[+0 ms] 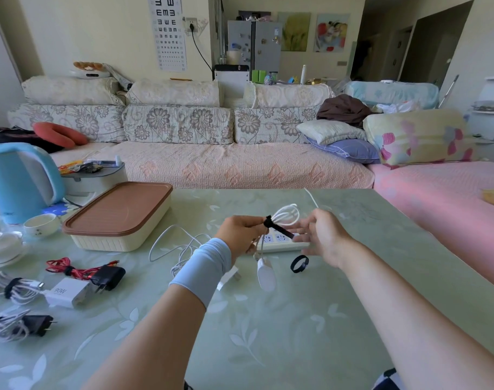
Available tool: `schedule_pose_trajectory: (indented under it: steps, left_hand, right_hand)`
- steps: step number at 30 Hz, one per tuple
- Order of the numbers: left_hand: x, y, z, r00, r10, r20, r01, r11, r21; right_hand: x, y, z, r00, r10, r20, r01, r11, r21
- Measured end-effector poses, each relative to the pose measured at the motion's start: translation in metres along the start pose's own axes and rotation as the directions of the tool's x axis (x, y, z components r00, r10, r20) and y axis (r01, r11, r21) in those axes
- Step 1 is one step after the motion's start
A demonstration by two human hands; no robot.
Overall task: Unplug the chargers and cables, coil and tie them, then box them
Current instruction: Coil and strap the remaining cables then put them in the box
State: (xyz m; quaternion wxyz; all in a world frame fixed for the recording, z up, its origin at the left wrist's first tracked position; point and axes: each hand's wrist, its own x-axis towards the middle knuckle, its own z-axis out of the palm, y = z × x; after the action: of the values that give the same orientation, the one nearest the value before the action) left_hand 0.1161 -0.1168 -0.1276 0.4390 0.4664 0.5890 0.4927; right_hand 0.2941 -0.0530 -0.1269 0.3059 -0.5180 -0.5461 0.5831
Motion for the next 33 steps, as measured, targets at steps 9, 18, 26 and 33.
schedule_pose_trajectory:
  steps: [9, 18, 26, 33]
  left_hand:
    - [0.003, 0.000, -0.017, 0.883, -0.380, 0.276, 0.467, 0.766, -0.442]
    - [-0.002, 0.001, -0.022, 0.951, -0.307, 0.039, 0.309, 0.947, -0.090]
    - [-0.020, 0.002, -0.017, 0.999, -0.004, 0.046, -0.016, 0.899, 0.437]
    - [-0.033, 0.000, -0.024, 0.997, 0.044, 0.060, -0.065, 0.915, 0.398]
  right_hand:
    - [-0.019, -0.004, 0.023, 0.604, -0.757, 0.250, 0.685, 0.333, -0.648]
    - [-0.007, -0.014, 0.029, 0.277, -0.830, 0.484, 0.665, -0.199, -0.720]
    - [-0.027, -0.017, 0.035, 0.591, -0.747, 0.304, 0.633, 0.196, -0.749]
    - [-0.029, -0.016, 0.044, 0.747, -0.656, 0.107, 0.548, 0.517, -0.658]
